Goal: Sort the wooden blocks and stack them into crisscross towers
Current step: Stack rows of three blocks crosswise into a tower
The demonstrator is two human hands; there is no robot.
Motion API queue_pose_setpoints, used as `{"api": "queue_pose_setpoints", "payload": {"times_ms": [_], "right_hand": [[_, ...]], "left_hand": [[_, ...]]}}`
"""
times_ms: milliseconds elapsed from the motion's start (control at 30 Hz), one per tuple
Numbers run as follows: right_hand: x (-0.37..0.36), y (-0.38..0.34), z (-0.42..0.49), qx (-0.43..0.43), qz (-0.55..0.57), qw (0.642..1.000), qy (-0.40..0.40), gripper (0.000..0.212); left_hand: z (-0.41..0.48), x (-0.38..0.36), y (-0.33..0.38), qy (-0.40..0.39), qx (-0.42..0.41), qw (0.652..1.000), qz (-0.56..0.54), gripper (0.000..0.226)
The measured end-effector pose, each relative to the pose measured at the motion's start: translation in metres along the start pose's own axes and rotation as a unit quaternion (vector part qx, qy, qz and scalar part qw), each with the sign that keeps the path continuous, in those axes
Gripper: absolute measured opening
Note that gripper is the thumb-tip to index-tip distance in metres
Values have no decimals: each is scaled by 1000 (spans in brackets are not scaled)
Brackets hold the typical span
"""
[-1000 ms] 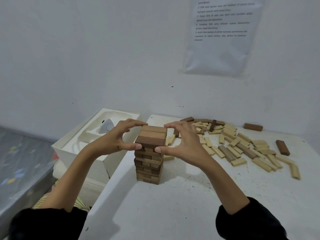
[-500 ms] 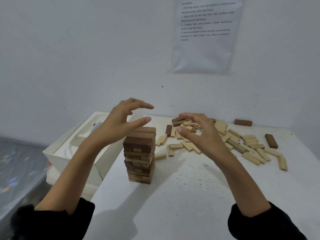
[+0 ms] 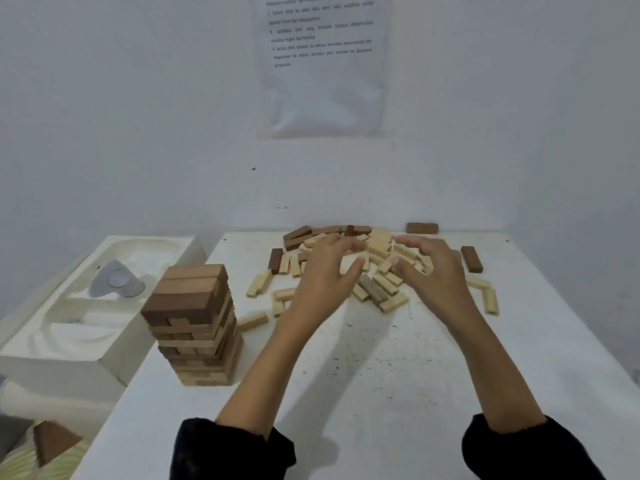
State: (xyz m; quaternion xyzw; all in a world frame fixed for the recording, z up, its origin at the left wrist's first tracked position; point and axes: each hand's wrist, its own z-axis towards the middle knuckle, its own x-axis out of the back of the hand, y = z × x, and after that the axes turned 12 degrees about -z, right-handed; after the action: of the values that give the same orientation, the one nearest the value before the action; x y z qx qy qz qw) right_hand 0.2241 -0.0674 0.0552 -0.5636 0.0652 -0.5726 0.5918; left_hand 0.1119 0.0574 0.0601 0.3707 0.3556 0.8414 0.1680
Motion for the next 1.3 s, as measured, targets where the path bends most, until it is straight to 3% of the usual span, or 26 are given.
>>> {"api": "queue_pose_setpoints", "payload": {"times_ms": [167, 267, 500, 733, 867, 967, 1300], "right_hand": [[-10, 59, 14, -23, -80, 996, 43, 29], [-20, 93, 25, -12, -137, 984, 113, 27], [-16, 144, 56, -65, -238, 946, 211, 25], [-13, 170, 86, -123, -309, 918, 216, 15], [-14, 177, 89, -161, -348, 909, 164, 20], [-12, 179, 90, -180, -338, 915, 129, 22], [-15, 180, 93, -113, -213, 946, 218, 32]], "left_hand": [[13, -50, -39, -35, 52, 998, -11, 18], [25, -75, -55, -41, 67, 997, 8, 20], [76, -127, -73, -39, 60, 997, 23, 29], [140, -176, -78, -31, 24, 999, 29, 46], [159, -196, -87, -52, 3, 997, 51, 39], [163, -203, -91, -59, -20, 994, 94, 38], [165, -201, -95, -67, 3, 967, 246, 35]]}}
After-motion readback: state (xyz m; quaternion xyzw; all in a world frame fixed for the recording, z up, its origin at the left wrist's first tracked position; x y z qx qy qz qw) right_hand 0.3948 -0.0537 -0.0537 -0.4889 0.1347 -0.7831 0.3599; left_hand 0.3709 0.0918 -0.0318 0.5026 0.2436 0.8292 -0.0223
